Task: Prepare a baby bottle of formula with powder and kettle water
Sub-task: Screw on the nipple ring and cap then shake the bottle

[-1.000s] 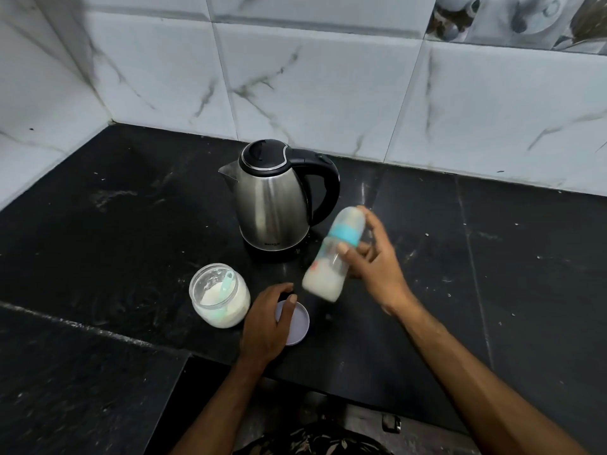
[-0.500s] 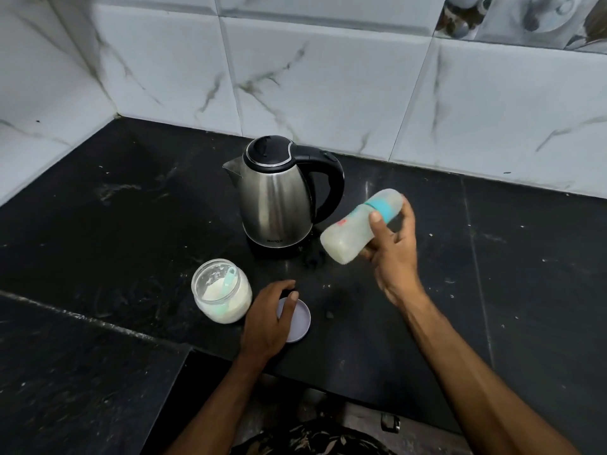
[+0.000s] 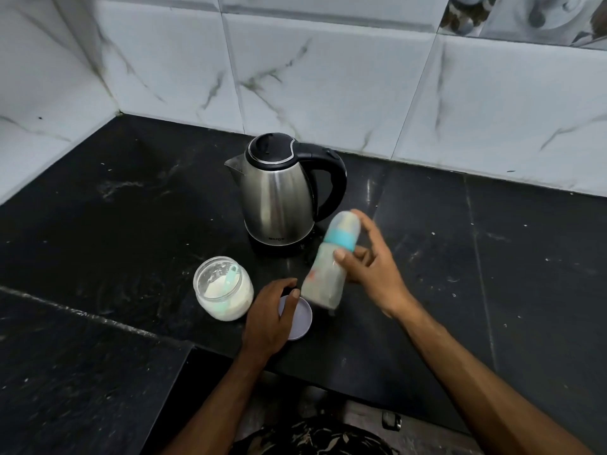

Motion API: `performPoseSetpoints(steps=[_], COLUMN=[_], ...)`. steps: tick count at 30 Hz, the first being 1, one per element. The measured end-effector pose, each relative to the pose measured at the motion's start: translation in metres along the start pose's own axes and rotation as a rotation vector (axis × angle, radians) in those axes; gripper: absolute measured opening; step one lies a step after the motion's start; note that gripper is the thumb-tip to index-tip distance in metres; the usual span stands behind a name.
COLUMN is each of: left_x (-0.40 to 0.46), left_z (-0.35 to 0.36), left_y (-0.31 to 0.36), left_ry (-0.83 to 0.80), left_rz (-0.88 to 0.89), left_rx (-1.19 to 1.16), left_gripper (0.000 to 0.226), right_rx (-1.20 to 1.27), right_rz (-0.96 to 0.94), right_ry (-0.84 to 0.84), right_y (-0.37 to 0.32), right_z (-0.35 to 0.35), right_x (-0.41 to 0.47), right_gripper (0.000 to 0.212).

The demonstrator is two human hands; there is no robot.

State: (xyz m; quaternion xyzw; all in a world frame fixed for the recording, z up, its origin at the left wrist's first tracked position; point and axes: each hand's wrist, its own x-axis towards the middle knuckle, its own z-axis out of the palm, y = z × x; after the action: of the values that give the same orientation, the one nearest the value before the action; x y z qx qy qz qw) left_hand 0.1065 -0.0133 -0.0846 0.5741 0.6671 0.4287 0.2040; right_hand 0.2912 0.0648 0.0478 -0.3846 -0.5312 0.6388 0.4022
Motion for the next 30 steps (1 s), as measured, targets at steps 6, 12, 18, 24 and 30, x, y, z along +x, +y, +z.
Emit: performPoseSetpoints(steps=[6, 12, 18, 24, 30], left_x=[0.000, 0.001, 0.000, 0.001, 0.000], left_z=[0.001, 0.000, 0.001, 0.001, 0.002], left_y=[0.002, -0.001, 0.001, -0.002, 0.000], left_ry=[0.016, -0.003, 0.017, 0.002, 0.025], left_rz=[-0.013, 0.006, 0.003, 0.027, 0.006], left_rx=[0.002, 0.008, 0.007, 0.002, 0.009], left_gripper=[0.044, 0.046, 0.042, 0.045, 0.043], right_rx=[0.274, -0.018, 0.285, -0.036, 0.312], right_rz=[-0.088, 0.017, -0.088, 0.012, -0.060], right_ry=[0.262, -0.067, 0.344, -0.105, 0.284], right_y=[-0.006, 0.005, -0.005, 0.009, -0.001], right_z=[-0.007, 0.002, -0.008, 0.005, 0.004], right_x=[0.016, -0.008, 0.014, -0.010, 0.012], right_gripper=[0.062, 0.072, 0.063, 0.072, 0.073])
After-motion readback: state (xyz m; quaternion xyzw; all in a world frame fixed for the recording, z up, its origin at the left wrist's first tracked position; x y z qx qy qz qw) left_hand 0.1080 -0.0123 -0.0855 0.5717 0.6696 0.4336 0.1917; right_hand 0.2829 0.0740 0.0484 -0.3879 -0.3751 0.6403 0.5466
